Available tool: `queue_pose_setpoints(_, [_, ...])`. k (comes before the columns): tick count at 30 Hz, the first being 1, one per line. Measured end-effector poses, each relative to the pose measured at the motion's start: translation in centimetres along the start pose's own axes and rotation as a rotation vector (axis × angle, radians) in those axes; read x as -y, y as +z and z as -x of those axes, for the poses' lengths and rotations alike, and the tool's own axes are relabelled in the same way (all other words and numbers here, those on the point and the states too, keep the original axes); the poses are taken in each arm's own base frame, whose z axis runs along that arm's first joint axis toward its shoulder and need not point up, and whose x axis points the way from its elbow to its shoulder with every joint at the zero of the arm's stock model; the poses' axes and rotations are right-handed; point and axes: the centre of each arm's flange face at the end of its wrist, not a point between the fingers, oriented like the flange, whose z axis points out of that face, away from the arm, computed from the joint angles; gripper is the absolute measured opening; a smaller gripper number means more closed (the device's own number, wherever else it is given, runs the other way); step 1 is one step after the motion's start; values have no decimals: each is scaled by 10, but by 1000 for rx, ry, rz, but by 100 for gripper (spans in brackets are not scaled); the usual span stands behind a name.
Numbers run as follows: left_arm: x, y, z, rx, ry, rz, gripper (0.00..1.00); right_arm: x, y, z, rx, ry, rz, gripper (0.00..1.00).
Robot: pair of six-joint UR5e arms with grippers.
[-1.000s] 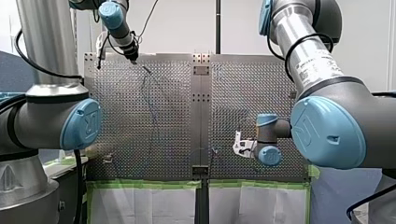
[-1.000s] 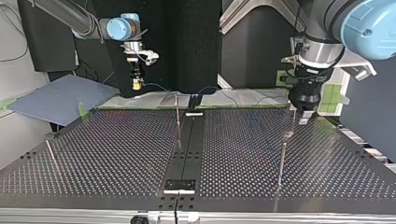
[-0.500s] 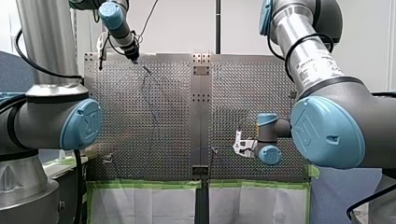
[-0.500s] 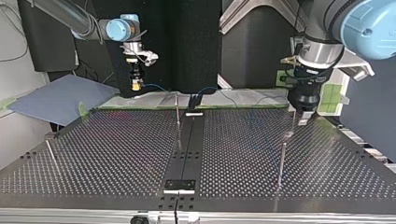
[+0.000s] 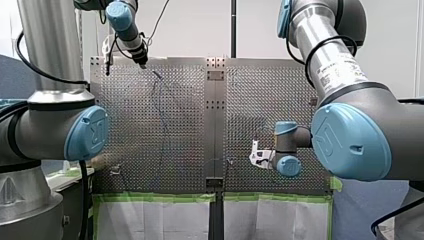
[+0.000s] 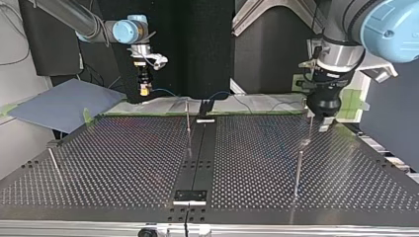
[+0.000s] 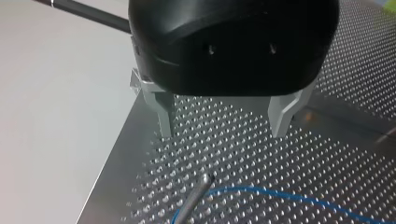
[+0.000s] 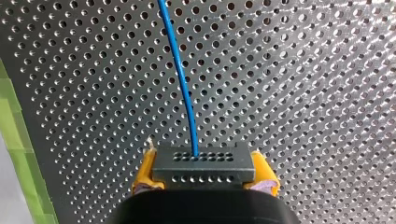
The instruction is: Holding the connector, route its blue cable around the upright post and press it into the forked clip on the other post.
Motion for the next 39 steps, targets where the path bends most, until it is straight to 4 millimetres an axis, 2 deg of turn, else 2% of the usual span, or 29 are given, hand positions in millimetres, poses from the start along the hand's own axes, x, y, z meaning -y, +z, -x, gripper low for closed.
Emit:
queue_pose_setpoints(19, [-15, -2, 2, 25, -20, 146, 99, 0, 0, 0, 0, 0, 0, 0])
queue_pose_setpoints(39, [-15, -1, 2, 33, -19, 147, 99, 1, -1, 0, 4, -1, -2, 0])
